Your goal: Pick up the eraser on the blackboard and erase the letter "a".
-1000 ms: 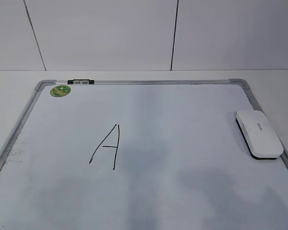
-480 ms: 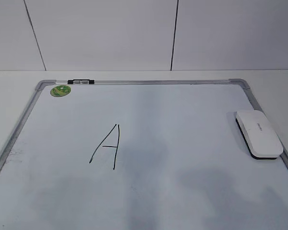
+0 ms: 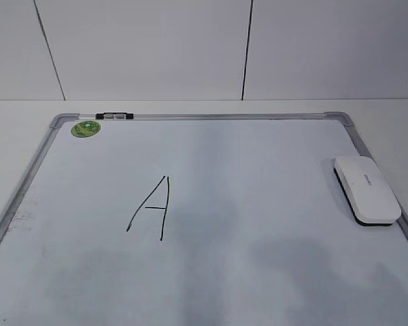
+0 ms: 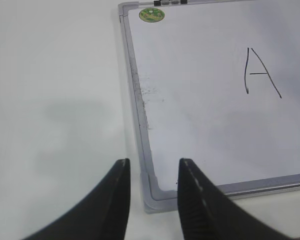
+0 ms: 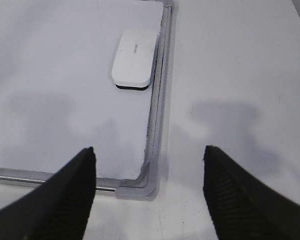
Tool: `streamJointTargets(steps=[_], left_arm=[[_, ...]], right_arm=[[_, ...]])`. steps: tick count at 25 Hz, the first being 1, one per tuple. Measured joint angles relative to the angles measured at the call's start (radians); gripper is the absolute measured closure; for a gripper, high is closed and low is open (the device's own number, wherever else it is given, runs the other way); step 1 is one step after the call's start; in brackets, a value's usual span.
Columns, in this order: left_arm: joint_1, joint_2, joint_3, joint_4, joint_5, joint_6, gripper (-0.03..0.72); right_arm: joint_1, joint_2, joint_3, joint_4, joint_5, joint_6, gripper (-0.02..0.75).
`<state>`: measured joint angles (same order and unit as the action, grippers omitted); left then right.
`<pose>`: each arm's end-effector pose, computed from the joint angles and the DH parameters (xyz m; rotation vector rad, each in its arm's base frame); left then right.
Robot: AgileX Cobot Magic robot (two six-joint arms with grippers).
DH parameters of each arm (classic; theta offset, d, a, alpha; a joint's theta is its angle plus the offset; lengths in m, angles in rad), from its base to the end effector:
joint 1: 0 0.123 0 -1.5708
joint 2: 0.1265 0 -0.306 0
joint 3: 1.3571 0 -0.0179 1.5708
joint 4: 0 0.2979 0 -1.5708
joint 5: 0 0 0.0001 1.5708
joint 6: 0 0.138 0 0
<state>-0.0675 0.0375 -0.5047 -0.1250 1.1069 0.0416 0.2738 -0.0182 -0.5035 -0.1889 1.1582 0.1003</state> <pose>0.0577 -0.0193 0.2733 0.1225 2.1173 -0.1672 0.0510 -0.0104 0.2709 -0.1600 2.0984 -0.0042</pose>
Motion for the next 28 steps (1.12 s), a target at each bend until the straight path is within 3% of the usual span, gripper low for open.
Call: streamJointTargets(steps=[20, 28], left_arm=[[0.002, -0.027, 0.002, -0.002, 0.0, 0.0, 0.443], [0.023, -0.027, 0.002, -0.002, 0.0, 0.0, 0.443]], right_arm=[[0.0, 0.0, 0.002, 0.0, -0.004, 0.0, 0.197], [-0.079, 0.0, 0.002, 0.0, -0.004, 0.0, 0.197]])
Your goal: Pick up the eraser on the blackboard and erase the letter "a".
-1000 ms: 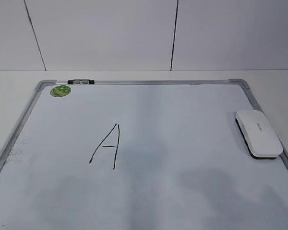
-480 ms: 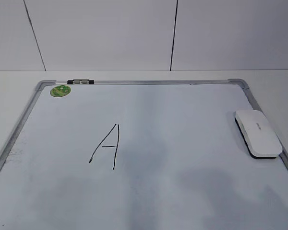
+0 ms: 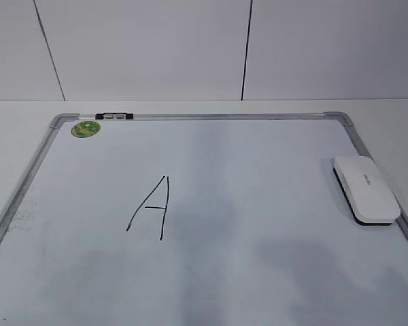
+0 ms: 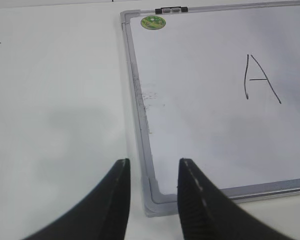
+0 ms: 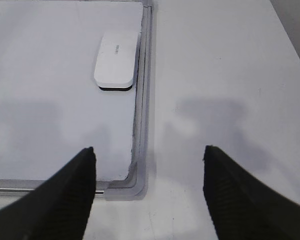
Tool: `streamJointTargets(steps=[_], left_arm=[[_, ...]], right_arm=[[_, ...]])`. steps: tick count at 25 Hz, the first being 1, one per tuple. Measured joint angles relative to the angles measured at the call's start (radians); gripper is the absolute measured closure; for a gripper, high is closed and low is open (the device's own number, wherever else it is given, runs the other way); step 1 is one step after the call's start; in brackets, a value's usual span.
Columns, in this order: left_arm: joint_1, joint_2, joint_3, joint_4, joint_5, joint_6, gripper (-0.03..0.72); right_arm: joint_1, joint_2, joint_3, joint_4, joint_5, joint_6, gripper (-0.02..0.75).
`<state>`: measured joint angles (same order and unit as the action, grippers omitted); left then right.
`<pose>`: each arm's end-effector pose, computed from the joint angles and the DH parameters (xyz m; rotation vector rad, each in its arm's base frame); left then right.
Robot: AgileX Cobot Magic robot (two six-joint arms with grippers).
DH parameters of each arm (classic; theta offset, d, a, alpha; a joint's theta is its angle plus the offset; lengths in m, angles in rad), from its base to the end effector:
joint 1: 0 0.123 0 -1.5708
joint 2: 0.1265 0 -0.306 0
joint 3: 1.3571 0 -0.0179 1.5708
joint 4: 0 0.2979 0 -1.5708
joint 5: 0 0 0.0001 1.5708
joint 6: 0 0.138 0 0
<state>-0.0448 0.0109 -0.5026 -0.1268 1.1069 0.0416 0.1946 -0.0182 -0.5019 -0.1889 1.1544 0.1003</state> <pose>0.0543 -0.0181 0.2741 0.0993 2.0933 -0.1551 0.0504 -0.0142 0.2707 -0.0774 2.1013 -0.0514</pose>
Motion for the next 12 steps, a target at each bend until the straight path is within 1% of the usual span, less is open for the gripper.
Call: streamJointTargets(steps=[6, 12], left_arm=[[0.066, 0.0, 0.0, 0.0, 0.0, 0.0, 0.443], [0.098, 0.0, 0.0, 0.0, 0.0, 0.0, 0.444]], right_arm=[[-0.042, 0.0, 0.0, 0.0, 0.0, 0.0, 0.197], [-0.083, 0.0, 0.0, 0.0, 0.0, 0.0, 0.197]])
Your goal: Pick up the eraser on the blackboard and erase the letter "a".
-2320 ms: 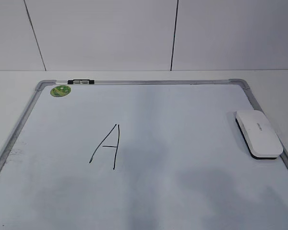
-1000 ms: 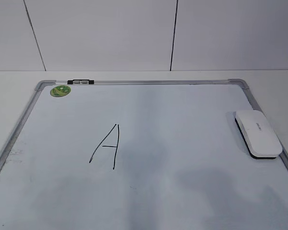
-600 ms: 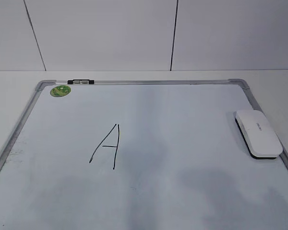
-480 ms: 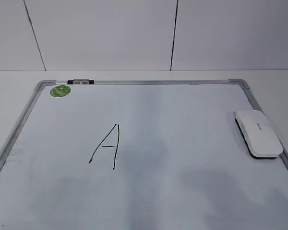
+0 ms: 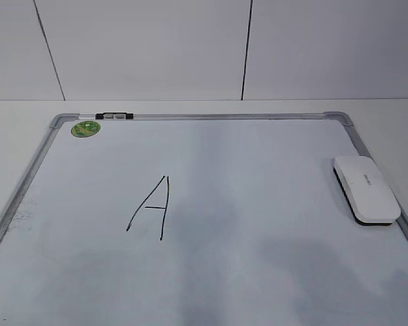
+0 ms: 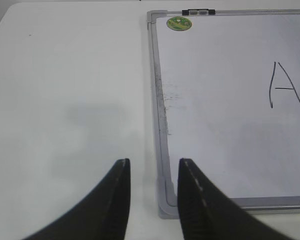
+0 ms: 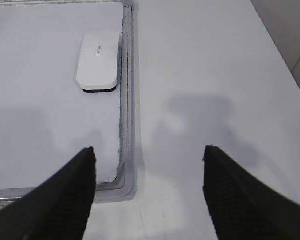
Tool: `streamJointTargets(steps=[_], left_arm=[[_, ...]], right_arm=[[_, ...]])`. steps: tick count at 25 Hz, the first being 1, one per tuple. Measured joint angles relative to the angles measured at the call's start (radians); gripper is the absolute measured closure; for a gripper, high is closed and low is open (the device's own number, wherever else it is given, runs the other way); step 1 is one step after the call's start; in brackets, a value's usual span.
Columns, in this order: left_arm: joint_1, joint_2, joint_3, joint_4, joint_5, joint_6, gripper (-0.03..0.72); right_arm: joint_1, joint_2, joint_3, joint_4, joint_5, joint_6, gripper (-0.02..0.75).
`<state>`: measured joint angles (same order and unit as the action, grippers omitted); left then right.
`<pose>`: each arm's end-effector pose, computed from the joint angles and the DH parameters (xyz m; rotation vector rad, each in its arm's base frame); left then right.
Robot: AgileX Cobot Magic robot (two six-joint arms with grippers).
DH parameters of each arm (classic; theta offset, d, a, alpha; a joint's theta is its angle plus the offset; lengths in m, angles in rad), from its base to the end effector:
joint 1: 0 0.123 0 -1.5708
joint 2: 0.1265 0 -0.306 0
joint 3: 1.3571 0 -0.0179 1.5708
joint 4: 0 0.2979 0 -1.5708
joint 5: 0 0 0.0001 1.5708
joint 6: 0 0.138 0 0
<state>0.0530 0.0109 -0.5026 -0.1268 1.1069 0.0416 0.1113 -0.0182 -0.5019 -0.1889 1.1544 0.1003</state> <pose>0.0558 -0.0127 0.2741 -0.0031 2.0933 -0.0960 0.0491 -0.0184 0.2707 0.0102 2.1039 -0.1015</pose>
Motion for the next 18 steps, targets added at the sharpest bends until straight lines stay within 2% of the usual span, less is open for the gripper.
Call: streamJointTargets(steps=[18], left_arm=[[0.002, 0.0, 0.0, -0.002, 0.0, 0.0, 0.443]], right_arm=[[-0.015, 0.0, 0.0, 0.0, -0.002, 0.0, 0.197]])
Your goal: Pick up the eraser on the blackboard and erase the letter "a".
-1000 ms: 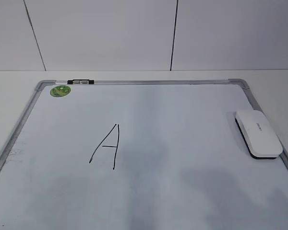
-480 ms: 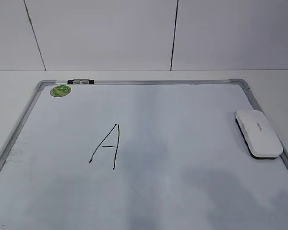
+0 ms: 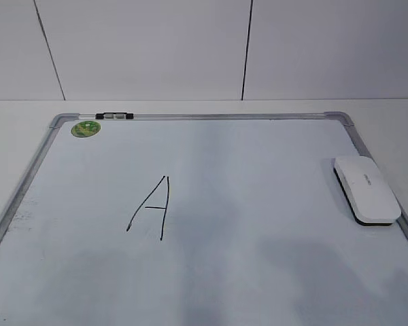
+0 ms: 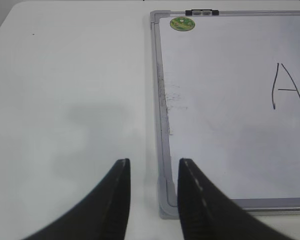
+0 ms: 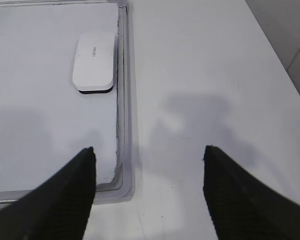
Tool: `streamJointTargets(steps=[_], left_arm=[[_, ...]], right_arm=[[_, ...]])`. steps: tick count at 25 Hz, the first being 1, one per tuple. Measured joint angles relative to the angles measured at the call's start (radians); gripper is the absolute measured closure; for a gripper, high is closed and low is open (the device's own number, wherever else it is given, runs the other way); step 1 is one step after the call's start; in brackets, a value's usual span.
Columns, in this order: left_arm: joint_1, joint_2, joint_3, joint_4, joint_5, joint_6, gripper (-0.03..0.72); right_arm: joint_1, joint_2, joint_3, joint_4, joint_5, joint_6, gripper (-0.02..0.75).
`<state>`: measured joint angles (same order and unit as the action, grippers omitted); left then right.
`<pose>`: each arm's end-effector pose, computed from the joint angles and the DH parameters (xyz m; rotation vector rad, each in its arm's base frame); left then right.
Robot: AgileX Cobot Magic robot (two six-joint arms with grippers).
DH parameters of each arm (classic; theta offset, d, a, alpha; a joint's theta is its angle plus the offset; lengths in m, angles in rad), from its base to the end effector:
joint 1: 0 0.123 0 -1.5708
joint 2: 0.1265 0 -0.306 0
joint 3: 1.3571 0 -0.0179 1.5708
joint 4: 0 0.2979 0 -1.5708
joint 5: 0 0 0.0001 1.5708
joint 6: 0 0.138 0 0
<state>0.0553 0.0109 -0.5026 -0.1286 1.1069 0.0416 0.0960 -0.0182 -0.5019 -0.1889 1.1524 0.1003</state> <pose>0.0558 -0.0128 0.2741 -0.0054 2.0931 -0.0968 0.0489 -0.0191 0.2710 0.0261 2.1021 -0.1104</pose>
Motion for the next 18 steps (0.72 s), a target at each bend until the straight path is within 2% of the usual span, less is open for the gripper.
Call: streamJointTargets(steps=[18], left_arm=[[0.0, 0.0, 0.0, 0.0, 0.0, 0.0, 0.443]], right_arm=[[0.0, 0.0, 0.0, 0.0, 0.0, 0.0, 0.197]])
